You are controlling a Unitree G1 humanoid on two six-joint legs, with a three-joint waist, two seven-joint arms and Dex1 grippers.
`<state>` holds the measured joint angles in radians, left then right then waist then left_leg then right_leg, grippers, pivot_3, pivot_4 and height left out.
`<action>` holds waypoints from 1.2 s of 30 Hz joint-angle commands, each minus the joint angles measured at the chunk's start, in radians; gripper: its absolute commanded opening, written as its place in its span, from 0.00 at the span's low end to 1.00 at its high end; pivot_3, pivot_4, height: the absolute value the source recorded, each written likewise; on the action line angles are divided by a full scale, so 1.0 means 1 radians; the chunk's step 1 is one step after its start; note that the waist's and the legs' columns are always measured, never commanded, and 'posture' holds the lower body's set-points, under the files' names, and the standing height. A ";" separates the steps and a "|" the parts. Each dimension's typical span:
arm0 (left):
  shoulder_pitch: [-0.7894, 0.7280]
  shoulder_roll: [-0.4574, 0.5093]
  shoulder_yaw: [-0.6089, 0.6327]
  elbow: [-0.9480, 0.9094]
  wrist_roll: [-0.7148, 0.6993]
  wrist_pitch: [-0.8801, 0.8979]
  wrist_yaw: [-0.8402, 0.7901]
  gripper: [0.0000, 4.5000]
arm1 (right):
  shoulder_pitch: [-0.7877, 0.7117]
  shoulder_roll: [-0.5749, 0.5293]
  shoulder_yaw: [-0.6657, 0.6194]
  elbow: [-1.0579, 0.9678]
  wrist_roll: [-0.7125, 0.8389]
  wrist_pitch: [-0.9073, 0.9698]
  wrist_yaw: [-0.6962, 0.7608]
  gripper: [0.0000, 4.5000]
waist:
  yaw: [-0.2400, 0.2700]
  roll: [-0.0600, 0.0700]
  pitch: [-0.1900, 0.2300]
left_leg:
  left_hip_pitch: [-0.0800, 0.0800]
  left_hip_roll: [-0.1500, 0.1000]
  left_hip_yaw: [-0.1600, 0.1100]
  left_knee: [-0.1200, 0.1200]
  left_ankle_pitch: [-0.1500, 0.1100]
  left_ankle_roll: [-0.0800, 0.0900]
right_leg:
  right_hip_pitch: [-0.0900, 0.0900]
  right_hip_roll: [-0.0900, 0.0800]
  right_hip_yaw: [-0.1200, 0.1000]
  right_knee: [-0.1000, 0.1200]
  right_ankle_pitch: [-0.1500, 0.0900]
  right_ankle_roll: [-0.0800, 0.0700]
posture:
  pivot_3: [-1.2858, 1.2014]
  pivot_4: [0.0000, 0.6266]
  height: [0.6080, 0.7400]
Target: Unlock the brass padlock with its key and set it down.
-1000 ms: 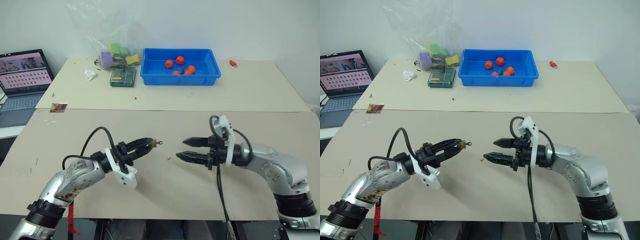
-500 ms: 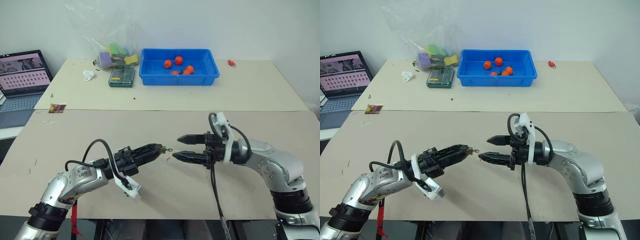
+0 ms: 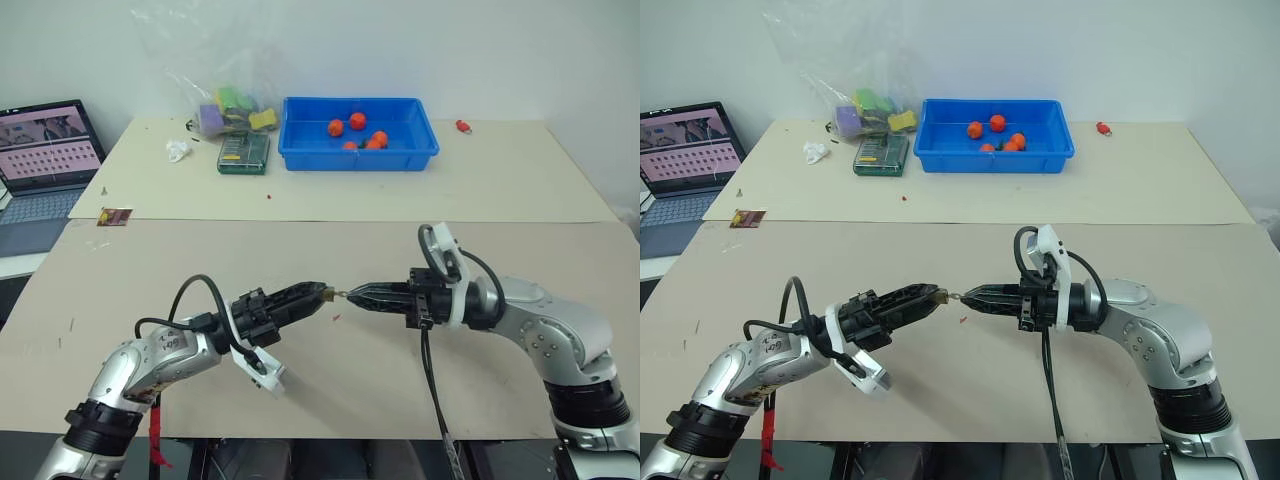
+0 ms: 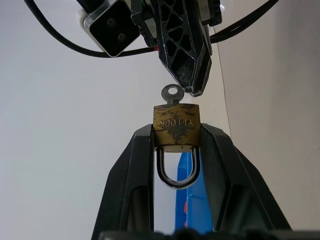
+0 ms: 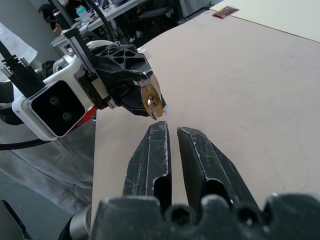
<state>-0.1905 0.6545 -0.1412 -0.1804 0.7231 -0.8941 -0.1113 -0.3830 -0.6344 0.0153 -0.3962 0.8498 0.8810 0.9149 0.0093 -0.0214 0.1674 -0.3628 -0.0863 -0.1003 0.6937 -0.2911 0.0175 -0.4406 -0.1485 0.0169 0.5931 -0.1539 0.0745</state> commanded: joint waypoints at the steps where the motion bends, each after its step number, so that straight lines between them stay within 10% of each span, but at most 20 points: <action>1: -0.014 -0.011 -0.003 -0.018 -0.015 0.005 0.000 0.18 | -0.006 -0.002 -0.021 -0.052 0.044 0.007 0.004 0.14 | 0.000 0.000 0.000 | 0.000 0.000 0.000 0.000 0.000 0.000 | 0.000 0.000 0.000 0.000 0.000 0.000 | 0.52 0.24 1.00; 5: -0.018 -0.014 -0.003 -0.016 -0.021 0.009 -0.006 0.18 | 0.000 -0.008 -0.023 -0.063 0.062 0.013 0.010 0.14 | 0.000 0.000 0.000 | 0.000 0.000 0.000 0.000 0.000 0.000 | 0.000 0.000 0.000 0.000 0.000 0.000 | 0.52 0.24 1.00; 12: -0.018 -0.019 -0.002 -0.008 -0.033 0.016 -0.011 0.18 | 0.020 -0.031 -0.023 -0.086 0.074 0.011 0.028 0.56 | 0.000 0.000 0.000 | 0.000 0.000 0.000 0.000 0.000 0.000 | 0.000 0.000 0.000 0.000 0.000 0.000 | 0.52 0.24 1.00; 36: -0.018 -0.040 0.000 -0.019 -0.061 0.056 -0.046 0.18 | 0.101 -0.072 -0.009 -0.147 -0.033 -0.157 0.105 0.56 | 0.001 0.000 0.000 | 0.000 0.000 0.000 0.000 0.000 0.000 | 0.001 0.000 0.000 0.000 0.000 0.001 | 0.52 0.24 1.00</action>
<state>-0.1984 0.6175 -0.1535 -0.1801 0.6704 -0.8423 -0.1661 -0.2894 -0.6926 0.0192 -0.5224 0.8243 0.7613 0.9997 0.0101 -0.0215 0.1675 -0.3622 -0.0861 -0.1003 0.6939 -0.2911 0.0176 -0.4394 -0.1484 0.0167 0.5927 -0.1543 0.0752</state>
